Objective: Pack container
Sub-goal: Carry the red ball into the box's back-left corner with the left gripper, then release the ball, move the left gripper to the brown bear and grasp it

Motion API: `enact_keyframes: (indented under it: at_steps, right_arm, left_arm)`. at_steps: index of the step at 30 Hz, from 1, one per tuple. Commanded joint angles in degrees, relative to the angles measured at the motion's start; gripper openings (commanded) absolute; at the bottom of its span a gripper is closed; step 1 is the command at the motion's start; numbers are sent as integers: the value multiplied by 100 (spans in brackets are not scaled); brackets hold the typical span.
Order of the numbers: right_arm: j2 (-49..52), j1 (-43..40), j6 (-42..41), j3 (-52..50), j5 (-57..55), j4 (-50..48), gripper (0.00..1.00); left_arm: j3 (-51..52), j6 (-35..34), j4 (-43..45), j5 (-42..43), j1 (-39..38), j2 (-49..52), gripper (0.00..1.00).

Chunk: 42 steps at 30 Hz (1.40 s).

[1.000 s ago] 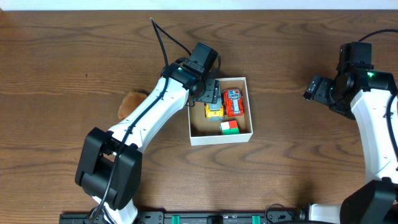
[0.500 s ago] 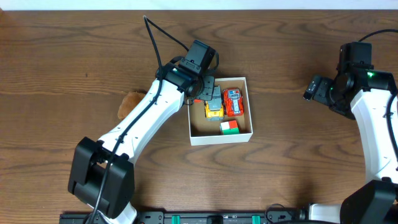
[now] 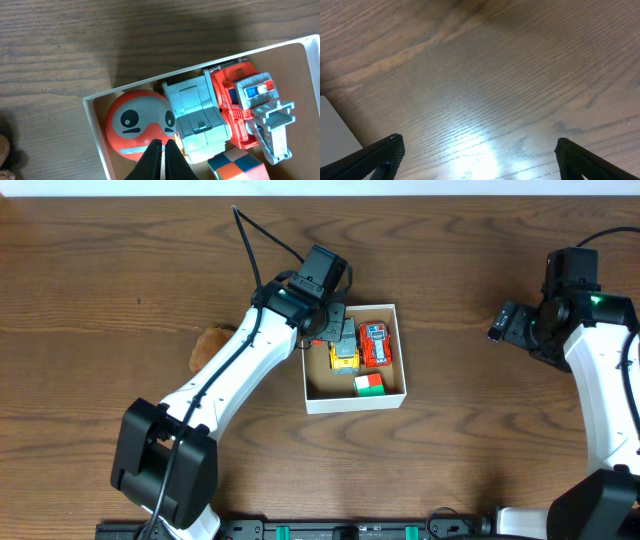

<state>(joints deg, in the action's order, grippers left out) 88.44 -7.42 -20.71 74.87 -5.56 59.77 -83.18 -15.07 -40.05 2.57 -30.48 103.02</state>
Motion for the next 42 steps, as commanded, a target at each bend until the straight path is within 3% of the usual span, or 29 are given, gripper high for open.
enact_keyframes:
  at_steps: [1,17,32,33,38,42]
  right_arm:
    - [-13,-7,68,-11,-22,11,99]
    - [-13,-7,109,-11,-24,24,99]
    - [-13,-7,109,-11,-24,24,99]
    - [-13,-7,109,-11,-24,26,99]
    - [-13,-7,109,-11,-22,28,99]
    - [-13,-7,109,-11,-22,28,99]
  left_arm:
    - [-20,-2,-13,-68,17,149,7]
    - [20,-4,9,-433,66,761,6]
    - [-55,24,-210,-632,66,-1086,9]
    - [-55,44,-350,-879,96,-1255,17]
    - [-55,33,-1272,-1613,601,-1759,84]
    - [-50,-2,-2031,-1589,1478,-1836,98]
